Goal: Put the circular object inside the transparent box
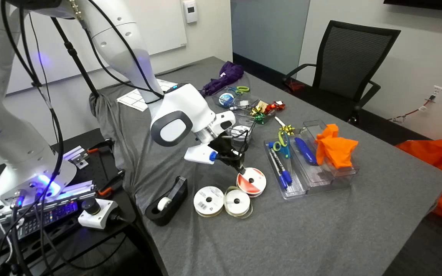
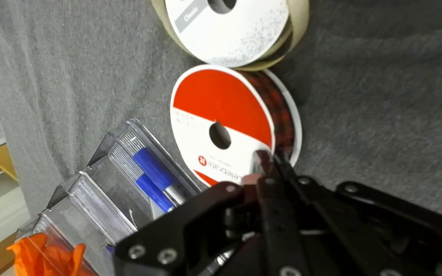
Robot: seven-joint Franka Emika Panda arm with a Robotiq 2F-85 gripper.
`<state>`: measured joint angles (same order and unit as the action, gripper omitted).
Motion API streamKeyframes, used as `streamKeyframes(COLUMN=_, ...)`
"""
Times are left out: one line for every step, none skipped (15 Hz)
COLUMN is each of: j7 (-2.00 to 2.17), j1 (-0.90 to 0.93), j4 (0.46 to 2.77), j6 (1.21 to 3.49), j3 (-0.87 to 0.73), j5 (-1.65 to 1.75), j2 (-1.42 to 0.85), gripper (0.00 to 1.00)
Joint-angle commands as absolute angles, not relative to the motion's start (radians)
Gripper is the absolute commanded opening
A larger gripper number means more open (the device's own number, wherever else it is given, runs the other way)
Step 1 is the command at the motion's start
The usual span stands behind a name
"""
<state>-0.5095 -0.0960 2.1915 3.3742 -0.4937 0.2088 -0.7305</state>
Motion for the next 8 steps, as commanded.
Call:
streamKeyframes(j7=-0.495, j1=-0.106, j4=2.289, j6=3.341, j3=-0.476, j5=0.277, j2=-0.607, gripper=0.01)
streamKeyframes(j7=-0.491, j1=-0.112, j4=2.307, j6=3.334, j3=-0.467, j5=0.289, j2=-0.582, gripper=0.01)
streamKeyframes(j7=-0.489, j1=-0.12, j4=2.333, j6=3.326, j3=-0.454, j5=0.303, j2=-0.547, gripper=0.01)
streamKeyframes(j7=-0.487, j1=-0.131, j4=2.353, j6=3.316, j3=-0.439, j5=0.316, j2=-0.517, gripper=0.01)
streamKeyframes(j7=-0.484, j1=-0.154, j4=2.382, j6=3.308, j3=-0.409, j5=0.332, j2=-0.473, gripper=0.01)
streamKeyframes(j7=-0.479, j1=-0.175, j4=2.408, j6=3.307, j3=-0.381, j5=0.344, j2=-0.438, gripper=0.01)
streamKeyframes(j7=-0.473, j1=-0.205, j4=2.433, j6=3.304, j3=-0.344, j5=0.357, j2=-0.404, gripper=0.01)
streamKeyframes(j7=-0.467, j1=-0.242, j4=2.453, j6=3.303, j3=-0.301, j5=0.368, j2=-0.375, gripper=0.01)
